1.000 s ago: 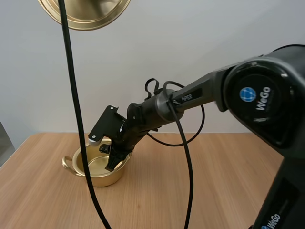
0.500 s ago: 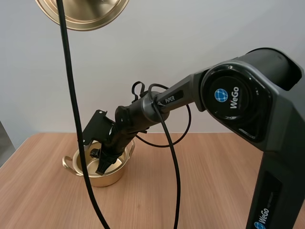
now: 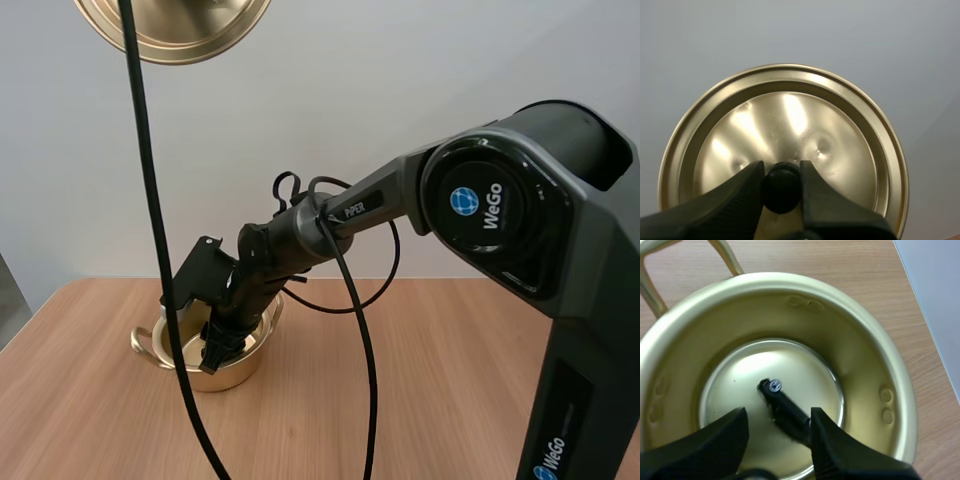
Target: Open the pot, put the car inside, and close it
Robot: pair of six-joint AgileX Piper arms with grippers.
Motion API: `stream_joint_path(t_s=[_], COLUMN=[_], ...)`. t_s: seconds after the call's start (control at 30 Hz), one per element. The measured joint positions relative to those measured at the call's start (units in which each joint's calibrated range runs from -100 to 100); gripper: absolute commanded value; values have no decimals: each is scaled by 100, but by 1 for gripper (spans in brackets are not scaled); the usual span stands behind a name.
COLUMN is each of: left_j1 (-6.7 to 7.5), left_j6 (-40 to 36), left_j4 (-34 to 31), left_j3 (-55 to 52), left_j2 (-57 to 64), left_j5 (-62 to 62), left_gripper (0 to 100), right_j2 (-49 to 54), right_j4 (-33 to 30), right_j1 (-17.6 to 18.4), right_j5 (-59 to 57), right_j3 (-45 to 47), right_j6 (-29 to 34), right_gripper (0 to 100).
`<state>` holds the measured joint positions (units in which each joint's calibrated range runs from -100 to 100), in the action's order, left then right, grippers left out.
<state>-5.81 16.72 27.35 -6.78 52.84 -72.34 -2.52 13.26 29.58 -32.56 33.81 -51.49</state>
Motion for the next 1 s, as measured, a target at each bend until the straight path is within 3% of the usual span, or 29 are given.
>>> stream_joint_path(t_s=[0.1, 0.2, 0.23, 0.37, 0.6, 0.8, 1.0], left_j1=[0, 0, 0, 0, 0, 0, 0], left_j6=[0, 0, 0, -51, -166, -166, -154], left_j4=[-47, -122, -151, -188, -504, -669, -669], left_j3=[0, 0, 0, -13, -361, -1218, -2348], left_j2=[0, -24, -24, -60, -440, -806, -1158], left_j5=[0, 0, 0, 16, -767, -1087, -558], left_gripper=[0, 0, 0, 0, 0, 0, 0], right_j2=[276, 673, 812, 1601, 2963, 4102, 4809], right_j4=[0, -29, -29, -29, -29, -105, -150], right_j1=[-25, -113, -159, -437, -1225, -1939, -2604], right_j5=[-44, -83, -160, -584, -1408, -1505, -1510], right_j3=[0, 0, 0, 0, 0, 0, 0], right_j6=[14, 123, 175, 279, 677, 677, 677], right_gripper=[51, 5, 0, 0, 0, 0, 0])
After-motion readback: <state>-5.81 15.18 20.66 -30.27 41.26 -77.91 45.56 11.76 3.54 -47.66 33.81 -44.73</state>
